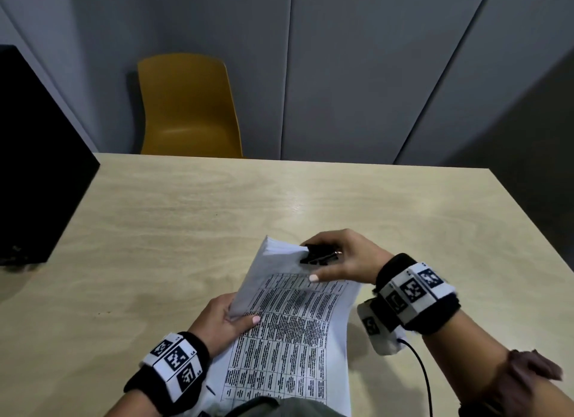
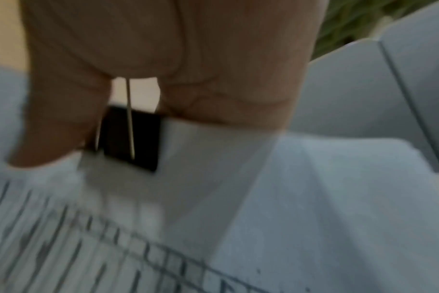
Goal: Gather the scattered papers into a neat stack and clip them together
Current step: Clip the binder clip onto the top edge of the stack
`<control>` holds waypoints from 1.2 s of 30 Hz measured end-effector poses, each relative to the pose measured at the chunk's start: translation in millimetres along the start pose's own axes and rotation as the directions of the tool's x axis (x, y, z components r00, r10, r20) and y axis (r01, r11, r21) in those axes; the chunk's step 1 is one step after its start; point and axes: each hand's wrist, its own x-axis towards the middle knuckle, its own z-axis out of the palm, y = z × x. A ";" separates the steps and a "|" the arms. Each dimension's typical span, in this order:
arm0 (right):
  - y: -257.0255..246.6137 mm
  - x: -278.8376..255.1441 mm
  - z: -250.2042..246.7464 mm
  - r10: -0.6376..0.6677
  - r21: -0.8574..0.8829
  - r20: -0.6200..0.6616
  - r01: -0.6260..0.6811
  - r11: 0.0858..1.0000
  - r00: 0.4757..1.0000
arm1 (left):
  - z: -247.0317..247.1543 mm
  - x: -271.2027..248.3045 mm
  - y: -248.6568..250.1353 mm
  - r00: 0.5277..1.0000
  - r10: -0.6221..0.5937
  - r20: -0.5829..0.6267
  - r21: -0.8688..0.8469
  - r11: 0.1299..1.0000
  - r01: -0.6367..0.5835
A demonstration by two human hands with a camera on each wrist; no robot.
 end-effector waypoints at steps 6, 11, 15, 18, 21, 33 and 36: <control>5.3 -6.4 -17.1 -0.027 0.280 0.071 0.006 0.960 0.997 | -0.8 -1.7 -2.5 1.000 -0.022 0.007 -0.056 0.998 0.022; 5.8 -2.0 -0.8 0.002 -0.013 0.095 -0.001 1.000 0.995 | 0.9 -3.2 0.3 0.999 -0.045 0.009 -0.032 0.998 0.045; 2.9 2.6 21.4 -0.078 -0.277 -0.094 0.049 0.959 0.992 | 4.8 -6.2 9.2 0.999 -0.032 -0.002 -0.039 0.999 0.032; 2.6 5.3 28.6 -0.141 -0.314 -0.275 0.049 0.948 0.951 | 4.3 -6.3 11.1 0.999 -0.044 0.011 -0.053 0.998 0.045; 4.8 5.2 27.5 -0.157 -0.172 -0.333 0.104 0.980 0.930 | 2.8 -7.3 12.9 0.998 -0.063 0.020 -0.088 0.994 0.065; 15.2 10.0 13.0 -0.127 0.050 -0.410 0.161 0.986 0.903 | 1.4 -6.9 7.6 0.998 -0.056 0.019 -0.104 0.993 0.057; 16.1 12.2 20.8 -0.111 -0.057 -0.459 0.095 0.994 0.881 | -0.3 -3.8 -3.1 0.997 -0.068 0.029 -0.124 0.990 0.071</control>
